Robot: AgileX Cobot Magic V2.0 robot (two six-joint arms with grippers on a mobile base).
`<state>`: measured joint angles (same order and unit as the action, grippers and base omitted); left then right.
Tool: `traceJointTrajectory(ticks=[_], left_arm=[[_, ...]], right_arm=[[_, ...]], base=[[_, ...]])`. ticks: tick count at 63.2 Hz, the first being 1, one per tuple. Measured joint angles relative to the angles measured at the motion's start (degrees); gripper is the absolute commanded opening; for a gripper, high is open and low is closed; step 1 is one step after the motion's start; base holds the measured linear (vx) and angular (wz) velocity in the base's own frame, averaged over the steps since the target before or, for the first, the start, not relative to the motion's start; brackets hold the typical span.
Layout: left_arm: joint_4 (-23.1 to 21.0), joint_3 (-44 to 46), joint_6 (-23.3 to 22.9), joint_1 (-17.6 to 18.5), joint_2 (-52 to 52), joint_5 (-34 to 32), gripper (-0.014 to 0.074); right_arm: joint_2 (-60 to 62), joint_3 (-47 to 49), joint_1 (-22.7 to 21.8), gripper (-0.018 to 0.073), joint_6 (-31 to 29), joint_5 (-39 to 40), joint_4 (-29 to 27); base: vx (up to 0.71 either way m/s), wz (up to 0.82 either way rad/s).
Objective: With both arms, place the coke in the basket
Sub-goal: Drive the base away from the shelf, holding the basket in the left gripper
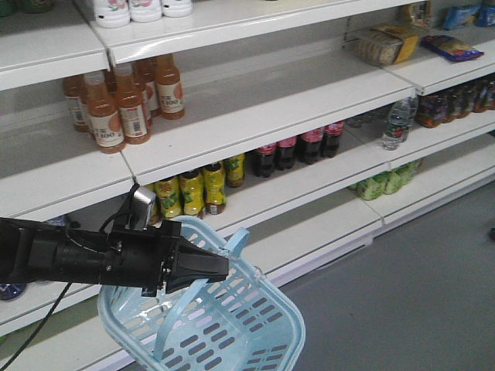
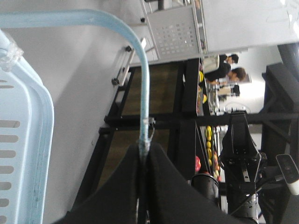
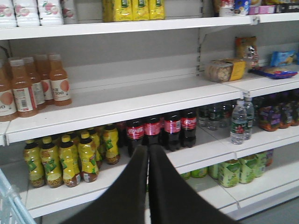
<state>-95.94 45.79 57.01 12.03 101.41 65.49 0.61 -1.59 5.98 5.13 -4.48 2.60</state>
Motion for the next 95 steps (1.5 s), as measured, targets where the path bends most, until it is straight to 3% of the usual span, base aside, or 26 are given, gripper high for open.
traceJointTrajectory(ticks=[95], left_arm=[[-0.10, 0.00, 0.00, 0.00, 0.00, 0.00, -0.0006]], right_arm=[[0.00, 0.00, 0.00, -0.0010, 0.00, 0.00, 0.00]], base=[[-0.06, -0.45]])
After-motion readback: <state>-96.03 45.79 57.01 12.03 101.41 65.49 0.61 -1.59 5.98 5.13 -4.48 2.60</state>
